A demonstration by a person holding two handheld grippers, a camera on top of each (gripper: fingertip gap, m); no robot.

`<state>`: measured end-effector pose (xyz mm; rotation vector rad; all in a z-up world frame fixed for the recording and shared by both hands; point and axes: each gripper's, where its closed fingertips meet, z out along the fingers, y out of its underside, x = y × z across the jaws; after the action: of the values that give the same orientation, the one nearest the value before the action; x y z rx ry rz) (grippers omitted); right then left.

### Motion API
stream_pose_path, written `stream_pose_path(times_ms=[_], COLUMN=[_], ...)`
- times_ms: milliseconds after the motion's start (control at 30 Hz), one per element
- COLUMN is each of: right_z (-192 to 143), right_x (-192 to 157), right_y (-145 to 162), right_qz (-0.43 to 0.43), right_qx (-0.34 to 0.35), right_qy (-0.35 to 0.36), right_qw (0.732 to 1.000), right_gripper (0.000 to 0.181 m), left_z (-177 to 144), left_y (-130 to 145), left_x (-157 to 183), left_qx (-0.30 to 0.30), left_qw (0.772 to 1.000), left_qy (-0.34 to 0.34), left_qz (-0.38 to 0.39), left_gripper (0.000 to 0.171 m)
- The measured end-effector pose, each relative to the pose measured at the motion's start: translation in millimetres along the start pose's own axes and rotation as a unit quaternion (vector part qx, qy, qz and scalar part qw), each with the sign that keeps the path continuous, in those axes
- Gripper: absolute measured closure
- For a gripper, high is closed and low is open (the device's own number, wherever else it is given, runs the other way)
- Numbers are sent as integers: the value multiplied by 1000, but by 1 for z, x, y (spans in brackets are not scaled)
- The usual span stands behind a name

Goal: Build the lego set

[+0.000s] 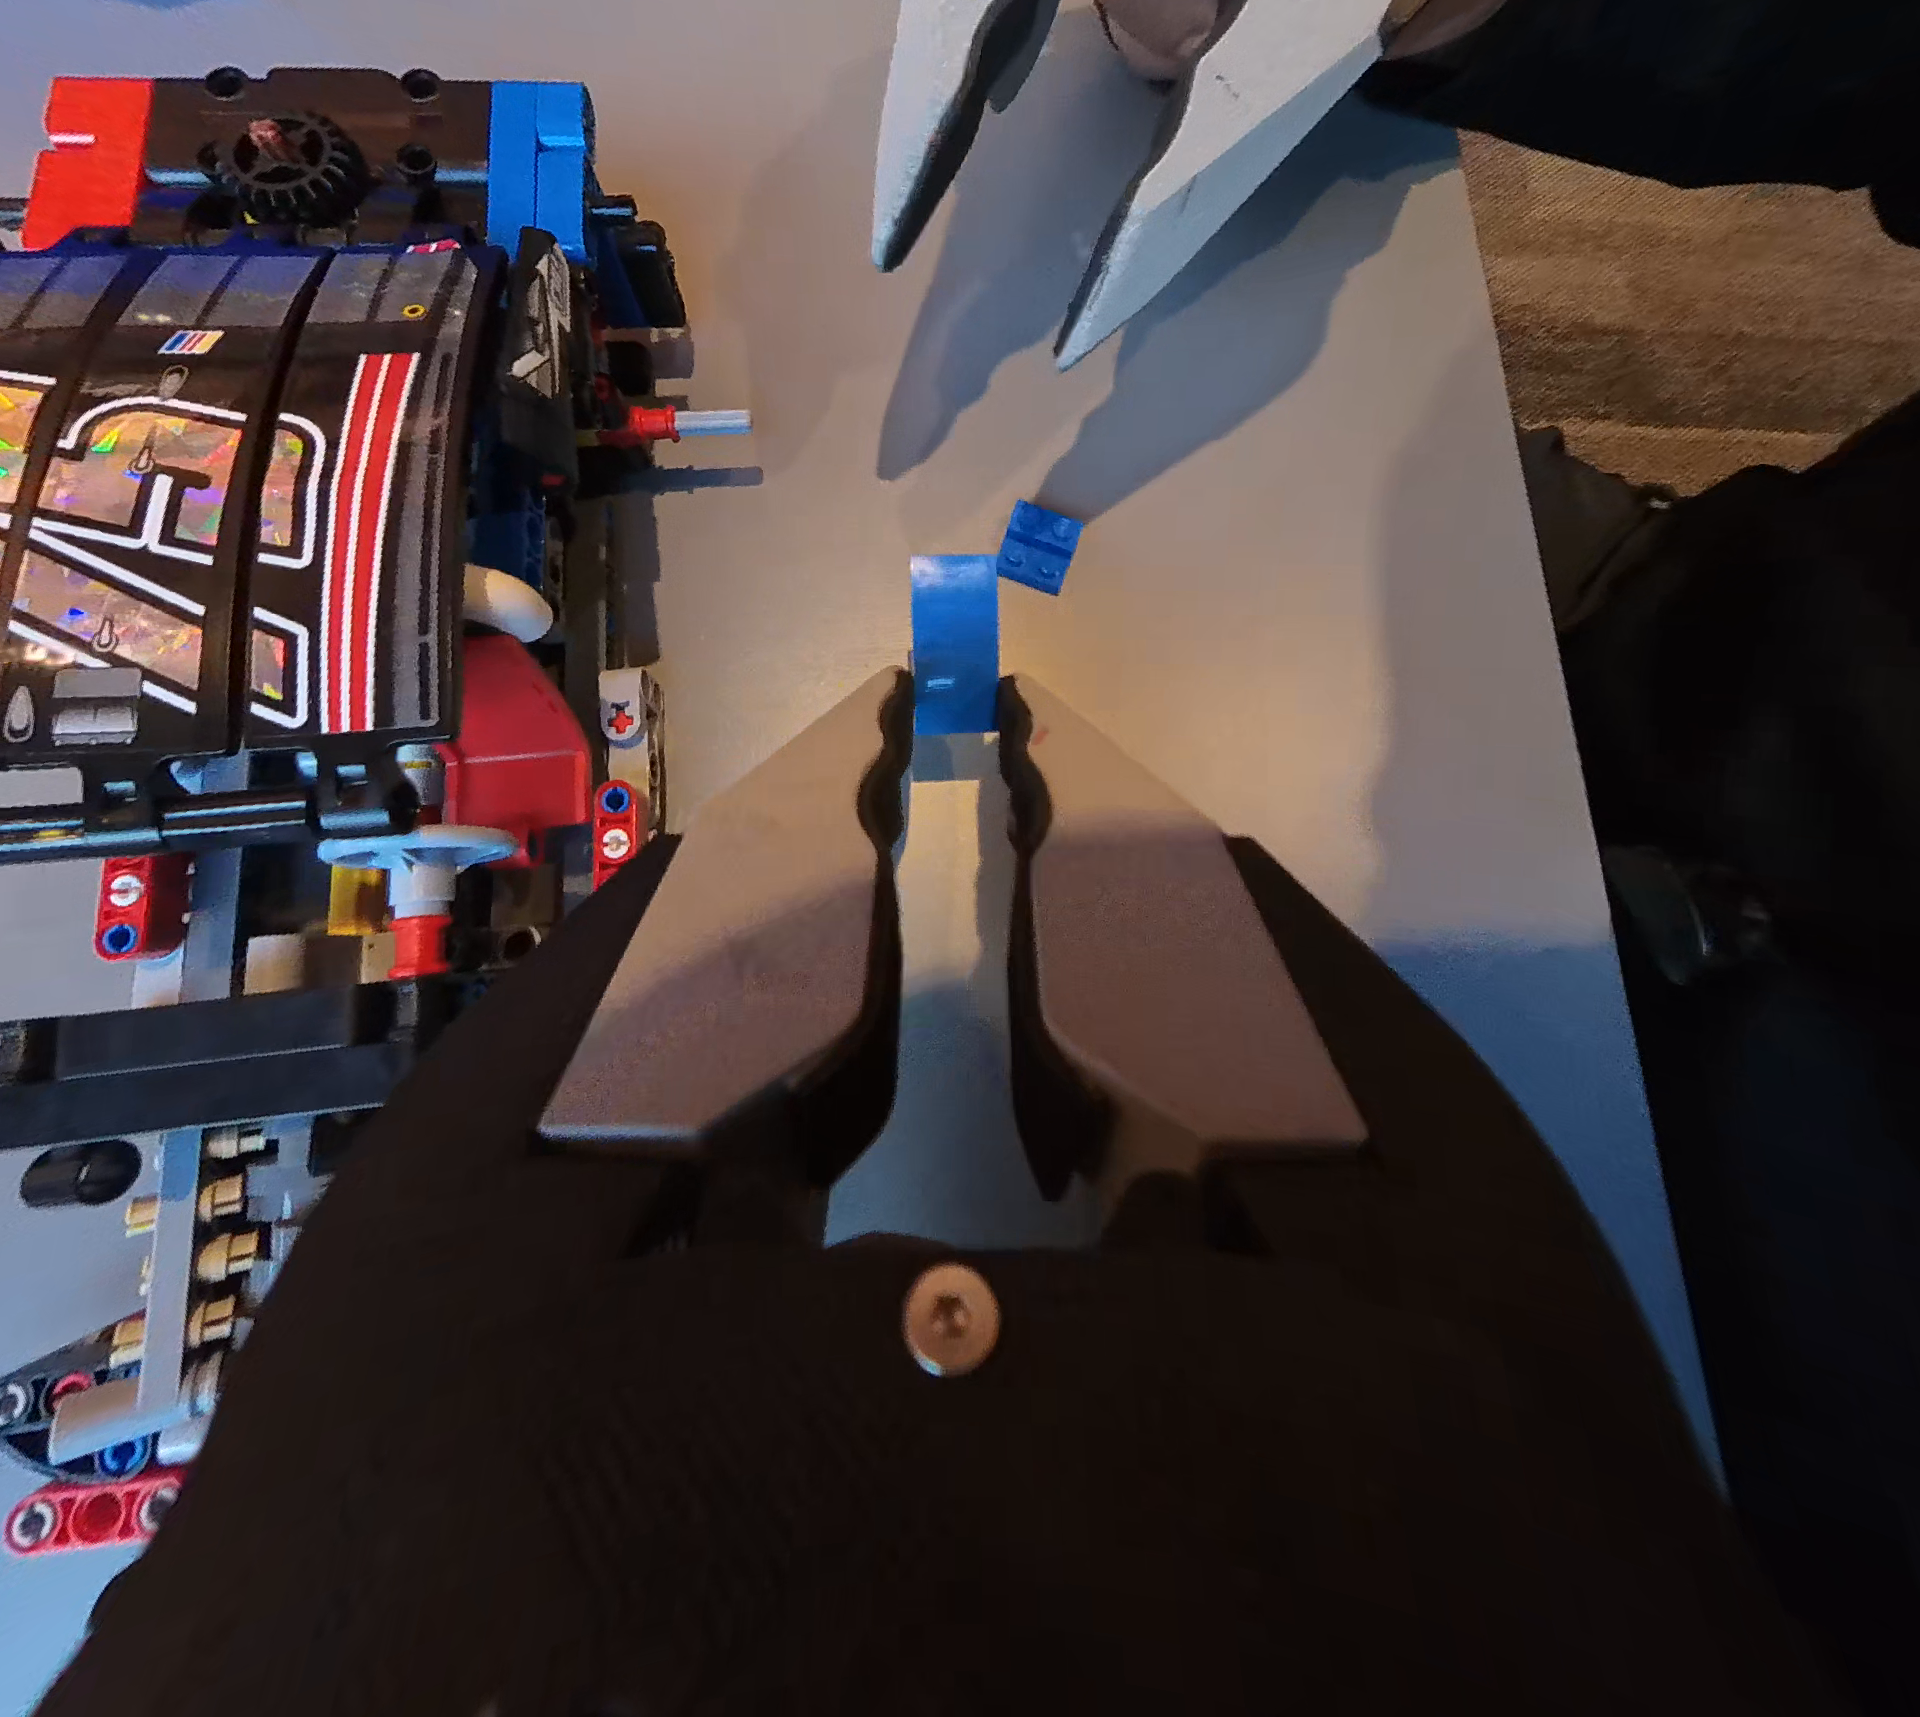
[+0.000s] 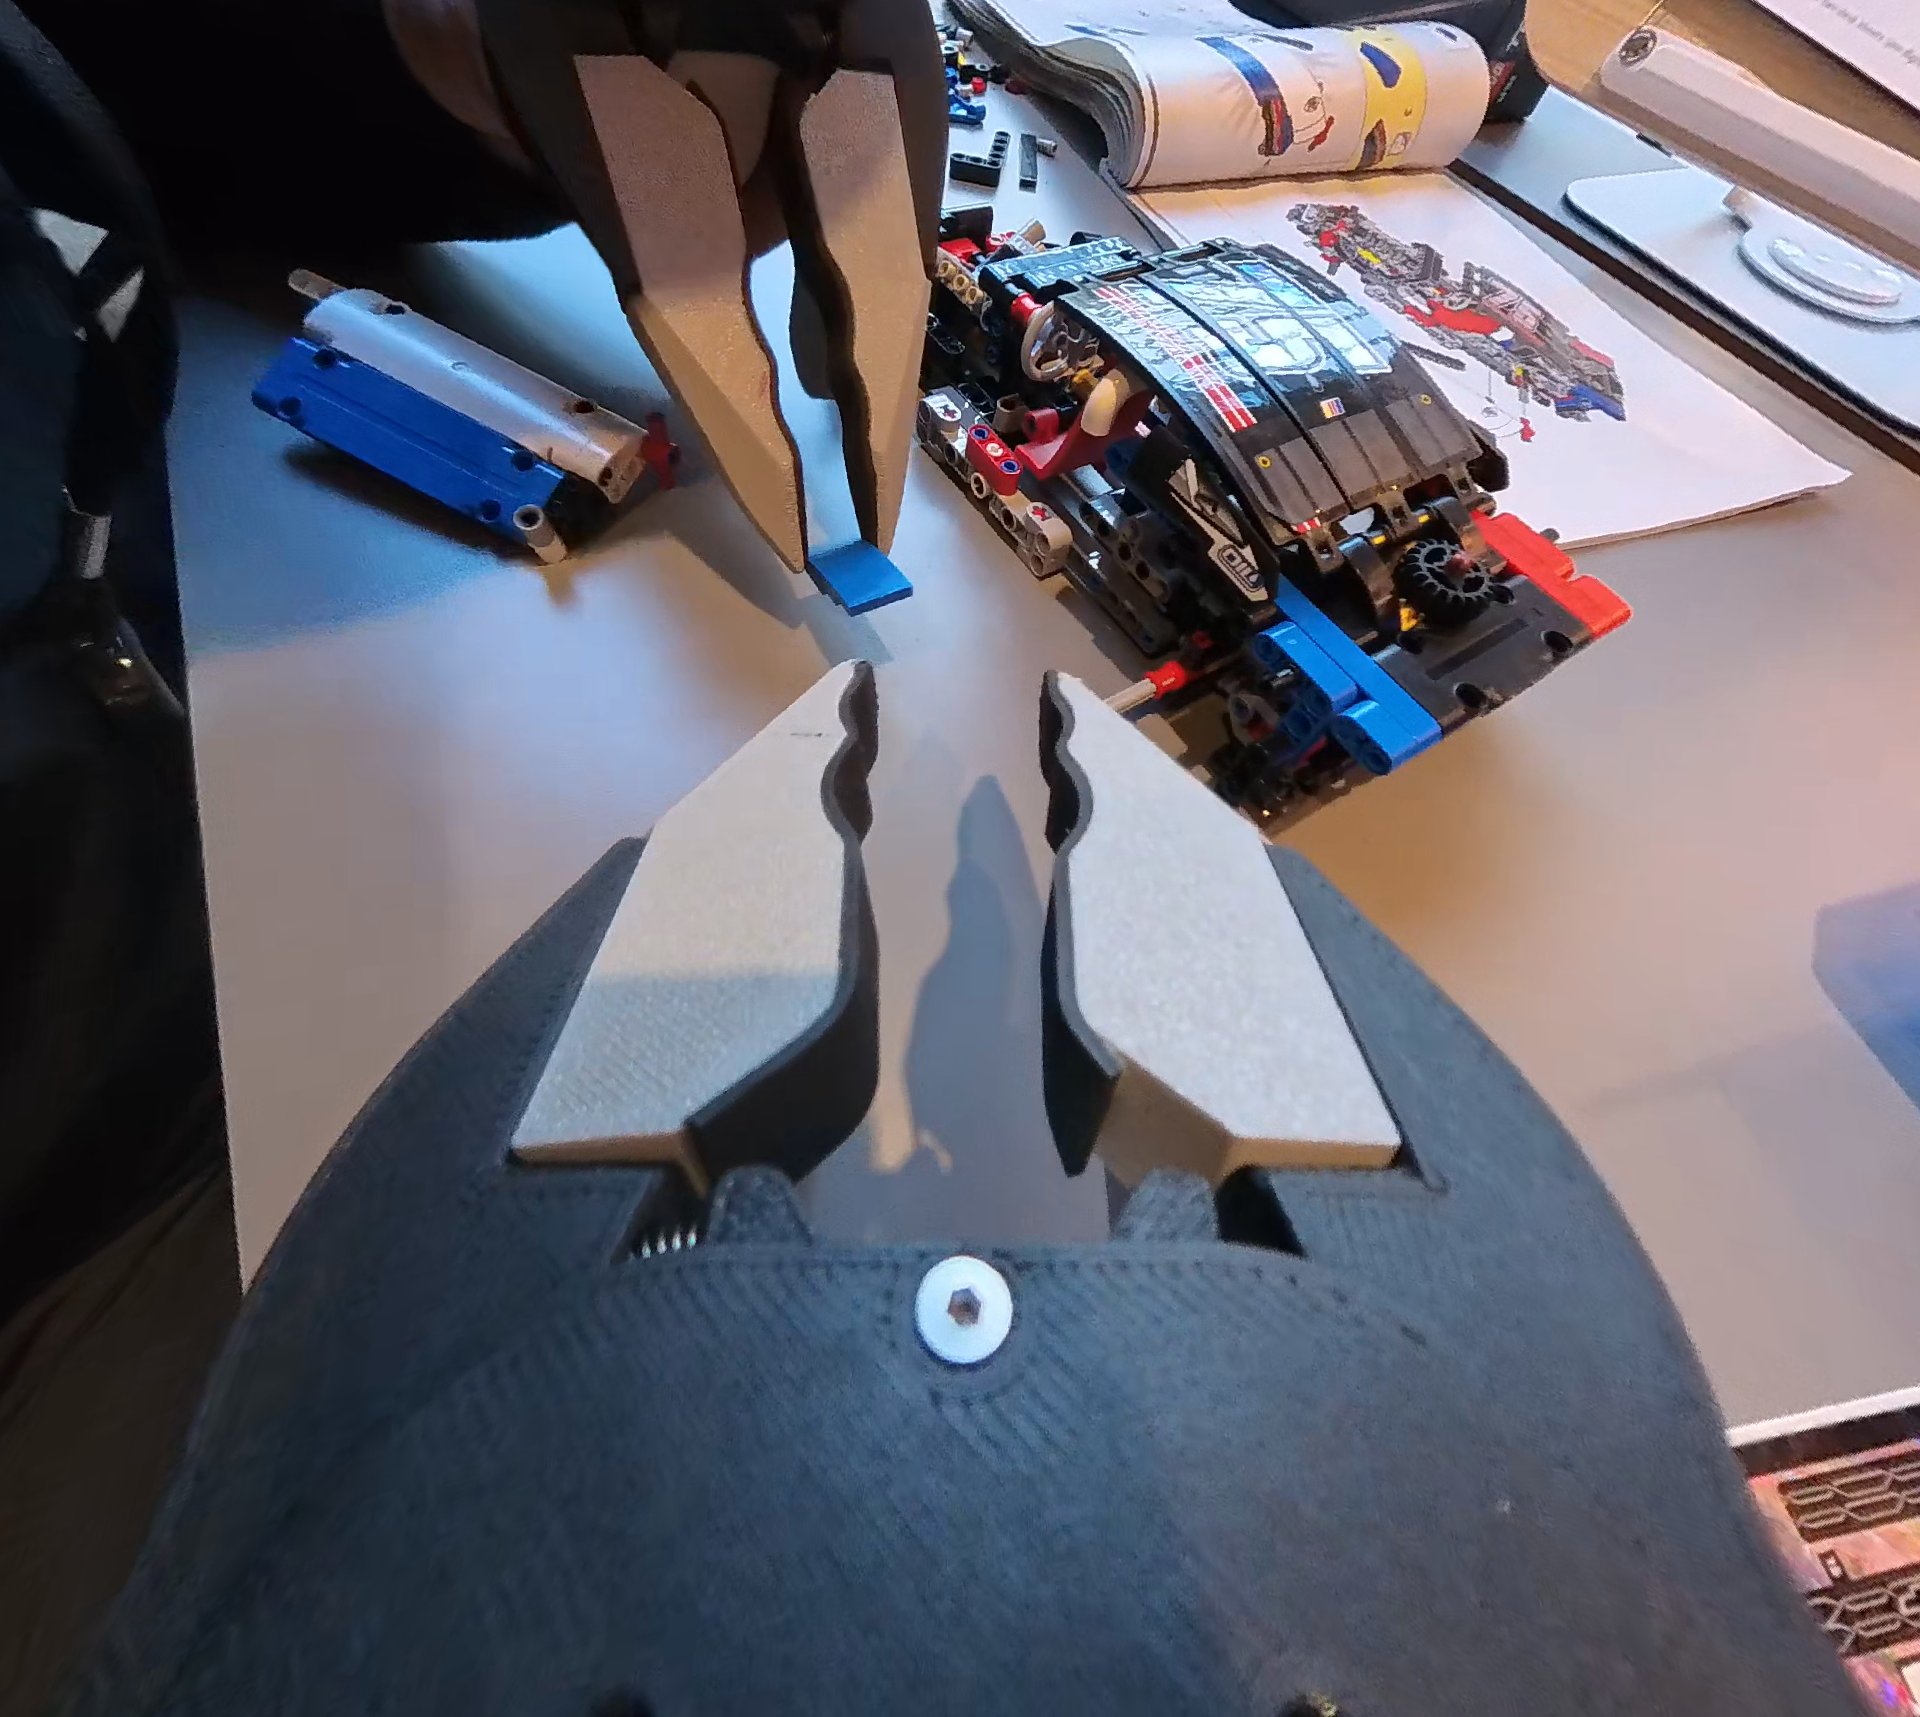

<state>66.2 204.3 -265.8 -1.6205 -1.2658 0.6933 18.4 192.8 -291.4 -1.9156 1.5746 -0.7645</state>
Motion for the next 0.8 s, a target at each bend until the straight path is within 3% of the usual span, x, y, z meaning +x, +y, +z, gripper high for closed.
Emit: stream_pose_path(times_ms=[133,267,500,600,800], right_z=[1,-1,-1,1,7], right_x=[0,-6,-16,-13,-17], right_y=[1,6,16,22,18], right_qz=[1,-4,12,37,49], right_qx=[-4,-18,-49,-72,-72], right_qy=[-2,-17,-69,-72,-81], right_qw=[1000,1000,996,994,993], right_gripper=[163,162,166,178,173], left_z=[2,7,17,23,27], left_y=[-4,-11,-19,-16,-10], left_x=[3,10,11,12,13], left_qx=[21,44,35,20,6], left_qw=[999,998,998,996,995], left_qy=[20,34,27,36,54], left_qz=[-14,5,53,73,82], left_gripper=[158,158,158,158,159])
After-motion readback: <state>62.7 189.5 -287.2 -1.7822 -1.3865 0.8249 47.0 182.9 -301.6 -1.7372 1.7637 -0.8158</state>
